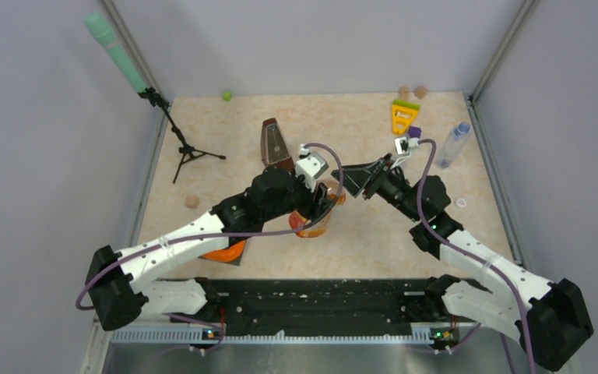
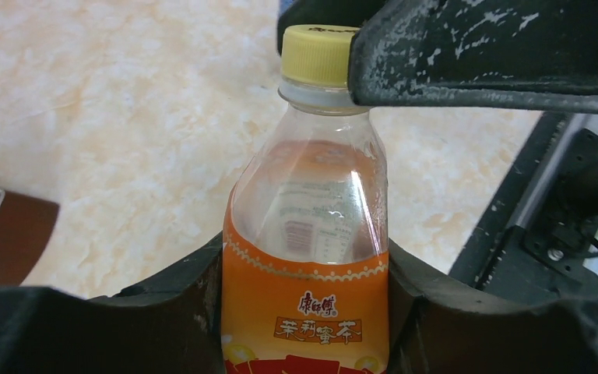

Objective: Unscrew the bottle caps
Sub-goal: Unscrew the bottle cap from the plastic bottle.

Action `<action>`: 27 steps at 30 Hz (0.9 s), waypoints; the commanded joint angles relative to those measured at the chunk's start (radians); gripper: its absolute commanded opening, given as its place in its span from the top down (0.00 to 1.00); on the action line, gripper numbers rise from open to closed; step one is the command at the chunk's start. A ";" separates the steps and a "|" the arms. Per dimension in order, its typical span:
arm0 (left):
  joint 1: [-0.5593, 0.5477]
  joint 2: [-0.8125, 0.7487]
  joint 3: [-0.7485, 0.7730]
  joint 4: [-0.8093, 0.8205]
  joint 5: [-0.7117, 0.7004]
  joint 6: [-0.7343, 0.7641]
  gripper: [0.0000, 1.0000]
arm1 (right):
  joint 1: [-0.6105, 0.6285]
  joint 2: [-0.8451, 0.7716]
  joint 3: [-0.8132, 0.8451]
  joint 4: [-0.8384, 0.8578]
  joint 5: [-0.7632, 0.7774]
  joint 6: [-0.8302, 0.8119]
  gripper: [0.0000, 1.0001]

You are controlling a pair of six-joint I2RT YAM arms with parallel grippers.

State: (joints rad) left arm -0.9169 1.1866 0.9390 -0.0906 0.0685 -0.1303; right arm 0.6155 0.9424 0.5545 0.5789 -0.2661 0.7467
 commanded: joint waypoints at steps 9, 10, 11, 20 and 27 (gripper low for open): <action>-0.148 -0.019 0.029 0.038 -0.414 0.117 1.00 | 0.013 0.061 0.033 0.088 0.022 0.090 0.54; -0.156 -0.014 0.032 0.039 -0.430 0.120 1.00 | 0.013 0.065 0.034 0.091 0.024 0.095 0.54; -0.163 -0.008 0.035 0.040 -0.455 0.122 1.00 | 0.013 0.070 0.037 0.090 0.029 0.100 0.54; -0.238 0.012 0.017 0.078 -0.685 0.157 1.00 | 0.014 0.078 0.049 0.070 0.072 0.118 0.63; -0.244 -0.002 -0.015 0.120 -0.693 0.164 1.00 | 0.013 0.109 0.059 0.080 0.023 0.126 0.69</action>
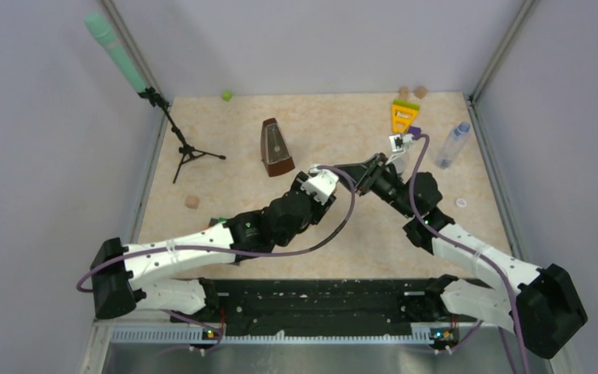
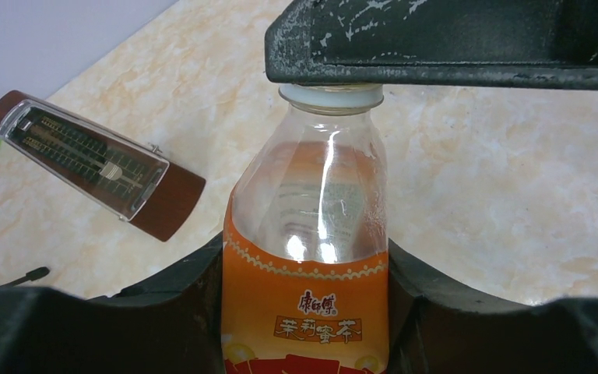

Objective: Unscrew the bottle caps
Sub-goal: Unscrew the bottle cap from the plastic bottle.

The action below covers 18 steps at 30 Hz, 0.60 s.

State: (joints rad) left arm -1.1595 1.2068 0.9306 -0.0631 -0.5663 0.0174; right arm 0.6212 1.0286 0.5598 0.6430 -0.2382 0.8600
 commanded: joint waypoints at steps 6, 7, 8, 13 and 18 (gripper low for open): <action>-0.003 -0.017 -0.003 0.093 -0.033 0.030 1.00 | 0.008 0.029 0.064 -0.002 0.001 0.009 0.64; -0.003 -0.019 -0.002 0.091 -0.028 0.029 1.00 | 0.008 0.029 0.064 0.002 0.000 0.008 0.73; -0.003 -0.023 -0.003 0.093 -0.021 0.029 1.00 | 0.008 0.030 0.066 0.002 0.002 0.008 0.75; -0.003 -0.037 -0.015 0.103 0.019 0.039 1.00 | 0.008 0.055 0.073 0.020 0.010 0.020 0.63; -0.003 -0.033 -0.009 0.092 0.036 0.046 1.00 | 0.008 0.081 0.083 0.032 -0.004 0.031 0.63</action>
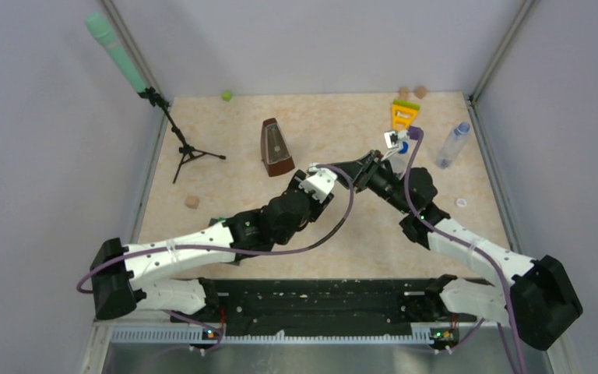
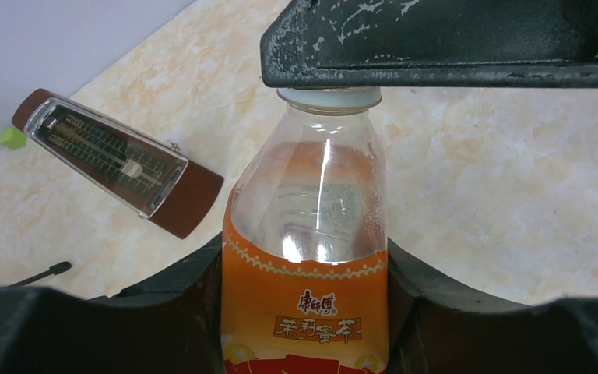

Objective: Unscrew the bottle caps
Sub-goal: Unscrew the bottle cap from the plastic bottle.

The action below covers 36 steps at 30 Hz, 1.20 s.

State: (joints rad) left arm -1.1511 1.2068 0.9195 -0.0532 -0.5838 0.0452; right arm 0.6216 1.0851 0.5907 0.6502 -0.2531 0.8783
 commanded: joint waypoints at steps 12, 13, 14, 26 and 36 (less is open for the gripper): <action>-0.012 -0.033 0.005 0.077 0.034 0.009 1.00 | 0.007 0.008 0.031 0.046 0.045 0.011 0.51; -0.012 -0.037 0.002 0.079 0.033 0.014 1.00 | 0.007 0.001 0.032 0.037 0.054 0.007 0.51; -0.012 -0.039 0.000 0.080 0.034 0.015 1.00 | 0.007 -0.005 0.032 0.035 0.059 0.006 0.51; -0.011 -0.036 -0.002 0.098 0.068 -0.028 1.00 | 0.007 0.003 0.053 0.032 0.037 0.000 0.54; -0.006 -0.025 0.009 0.090 0.100 -0.036 1.00 | 0.009 0.004 0.030 0.059 0.036 0.000 0.54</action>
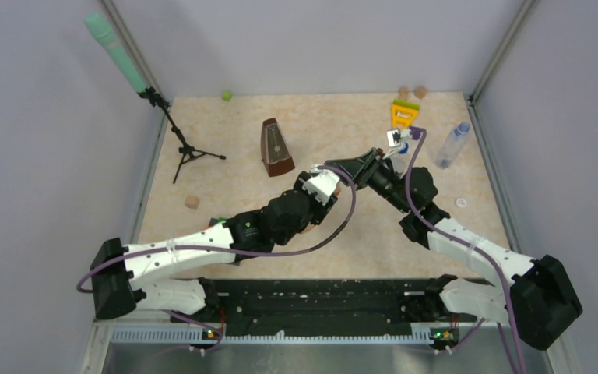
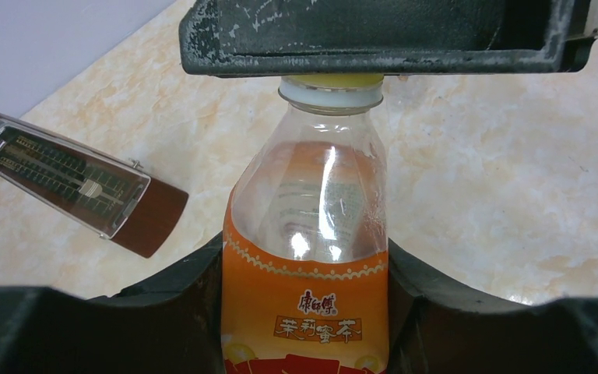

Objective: Unscrew the bottle caps
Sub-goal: Unscrew the bottle cap from the plastic bottle.

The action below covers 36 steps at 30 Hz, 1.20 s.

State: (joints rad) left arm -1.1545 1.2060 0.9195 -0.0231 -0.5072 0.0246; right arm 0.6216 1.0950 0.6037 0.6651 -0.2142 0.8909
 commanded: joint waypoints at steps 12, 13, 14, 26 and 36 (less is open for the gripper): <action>0.016 -0.026 0.012 0.066 0.060 -0.052 1.00 | 0.009 -0.021 0.014 0.008 -0.002 -0.032 0.54; 0.017 -0.026 0.012 0.066 0.064 -0.054 1.00 | 0.009 -0.021 0.013 0.007 -0.001 -0.032 0.54; 0.019 -0.025 0.012 0.066 0.068 -0.055 1.00 | 0.009 -0.021 0.013 0.007 -0.001 -0.032 0.54; 0.021 -0.021 0.004 0.077 0.081 -0.074 1.00 | 0.009 -0.036 0.019 -0.016 0.007 -0.044 0.87; 0.145 -0.037 -0.009 0.128 0.406 -0.222 1.00 | 0.009 -0.050 0.020 -0.028 -0.057 -0.099 1.00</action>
State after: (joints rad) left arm -1.0786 1.2091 0.9199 -0.0219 -0.3012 -0.0895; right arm 0.6243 1.0660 0.5968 0.6342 -0.2180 0.8162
